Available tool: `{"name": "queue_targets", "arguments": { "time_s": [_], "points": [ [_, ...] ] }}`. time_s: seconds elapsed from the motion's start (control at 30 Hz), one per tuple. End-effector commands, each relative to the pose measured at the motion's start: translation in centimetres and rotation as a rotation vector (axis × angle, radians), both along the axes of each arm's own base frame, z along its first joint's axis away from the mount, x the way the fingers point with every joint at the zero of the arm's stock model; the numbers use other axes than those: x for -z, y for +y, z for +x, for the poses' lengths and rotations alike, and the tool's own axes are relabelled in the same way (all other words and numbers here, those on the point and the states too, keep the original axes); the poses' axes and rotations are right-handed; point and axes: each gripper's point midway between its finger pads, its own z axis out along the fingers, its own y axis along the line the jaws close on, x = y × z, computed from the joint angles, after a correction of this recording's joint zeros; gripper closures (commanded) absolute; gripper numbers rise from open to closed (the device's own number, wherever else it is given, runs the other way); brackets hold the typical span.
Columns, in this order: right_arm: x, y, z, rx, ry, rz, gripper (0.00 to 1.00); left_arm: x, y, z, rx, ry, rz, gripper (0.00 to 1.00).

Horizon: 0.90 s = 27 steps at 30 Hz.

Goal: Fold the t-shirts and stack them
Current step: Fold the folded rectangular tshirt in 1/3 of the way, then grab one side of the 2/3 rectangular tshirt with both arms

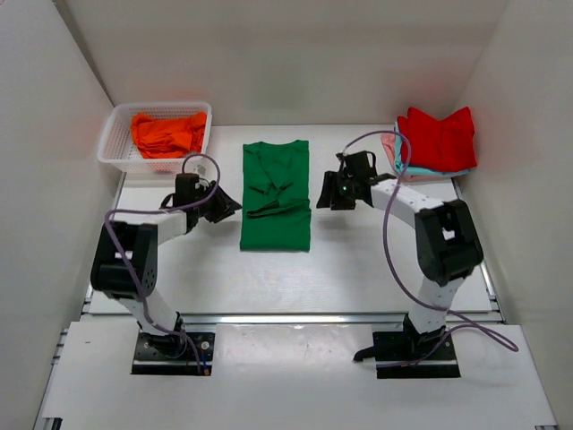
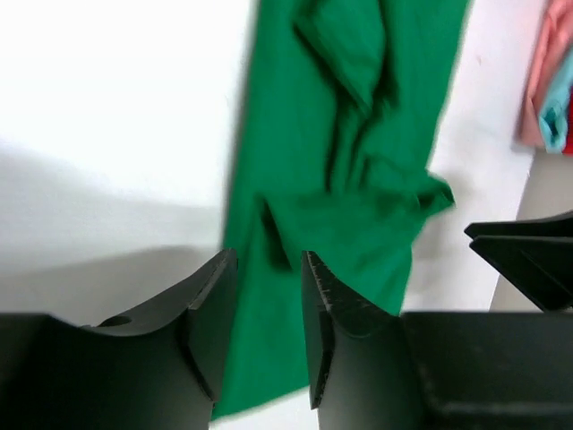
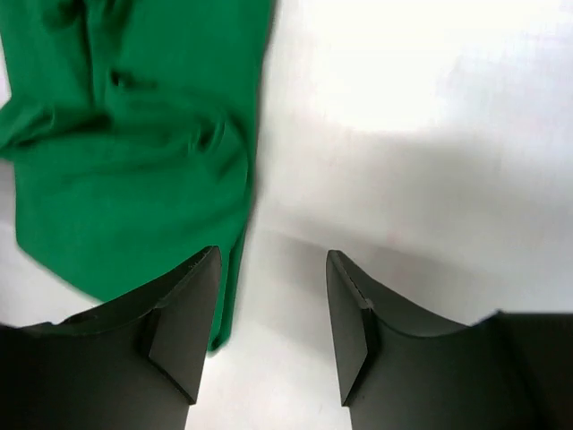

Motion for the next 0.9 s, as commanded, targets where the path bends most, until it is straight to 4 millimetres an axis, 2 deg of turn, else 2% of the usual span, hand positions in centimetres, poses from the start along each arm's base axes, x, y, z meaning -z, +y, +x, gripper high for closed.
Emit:
{"name": "queue_targets", "arguments": {
  "time_s": [0.0, 0.03, 0.1, 0.13, 0.17, 0.2, 0.23, 0.3, 0.43, 0.5, 0.67, 0.7, 0.73, 0.77, 0.83, 0.87],
  "points": [
    [-3.2, -0.2, -1.2, 0.066, -0.11, 0.066, 0.52, -3.6, -1.9, -1.9, 0.046, -0.131, -0.018, 0.52],
    [-3.5, 0.2, -1.7, 0.063, -0.124, 0.089, 0.52, -3.2, -2.2, -2.7, 0.056, -0.123, -0.015, 0.51],
    [-2.2, 0.1, -5.3, 0.098, -0.084, 0.127, 0.52, -2.0, -3.0, -5.4, 0.072, -0.106, 0.0, 0.51],
    [-1.9, 0.2, -6.3, 0.115, -0.079, 0.157, 0.53, -1.0, -3.2, -6.5, 0.066, -0.083, 0.012, 0.52],
    [-2.6, 0.6, -6.9, 0.117, -0.102, 0.173, 0.52, -0.3, -3.1, -7.5, 0.061, -0.073, 0.024, 0.51],
    [-1.9, 1.3, -8.1, 0.117, -0.084, 0.191, 0.52, -0.7, -3.1, -7.7, 0.038, -0.094, 0.042, 0.51],
    [-1.2, 1.2, -8.7, 0.14, -0.061, 0.196, 0.52, 0.1, -2.8, -8.5, 0.016, -0.083, 0.078, 0.5],
    [-0.5, 2.2, -9.9, 0.137, -0.05, 0.199, 0.52, -0.2, -2.2, -9.1, -0.031, -0.107, 0.122, 0.5],
    [1.4, 3.4, -11.1, 0.135, 0.002, 0.232, 0.52, 0.7, -1.0, -10.1, -0.1, -0.099, 0.141, 0.49],
    [1.8, 4.4, -11.4, 0.12, 0.015, 0.257, 0.51, 0.9, -1.0, -9.8, -0.102, -0.099, 0.144, 0.48],
    [3.7, 5.6, -11.5, 0.096, 0.063, 0.245, 0.51, 2.0, -2.2, -9.0, -0.08, -0.078, 0.143, 0.48],
    [3.6, 6.1, -11.6, 0.086, 0.067, 0.25, 0.51, 2.8, -2.7, -9.4, -0.063, -0.054, 0.145, 0.49],
    [4.1, 5.8, -11.4, 0.091, 0.078, 0.243, 0.52, 3.0, -3.1, -9.2, -0.063, -0.053, 0.137, 0.49],
    [4.1, 6.1, -11.0, 0.086, 0.079, 0.247, 0.54, 3.0, -3.3, -9.0, -0.064, -0.057, 0.125, 0.49],
    [4.6, 6.1, -10.9, 0.061, 0.096, 0.239, 0.7, 3.6, -3.7, -9.0, -0.063, -0.042, 0.104, 0.51],
    [4.4, 6.5, -10.6, 0.052, 0.099, 0.243, 0.98, 3.3, -3.9, -8.5, -0.068, -0.051, 0.088, 0.62]
  ]
}}
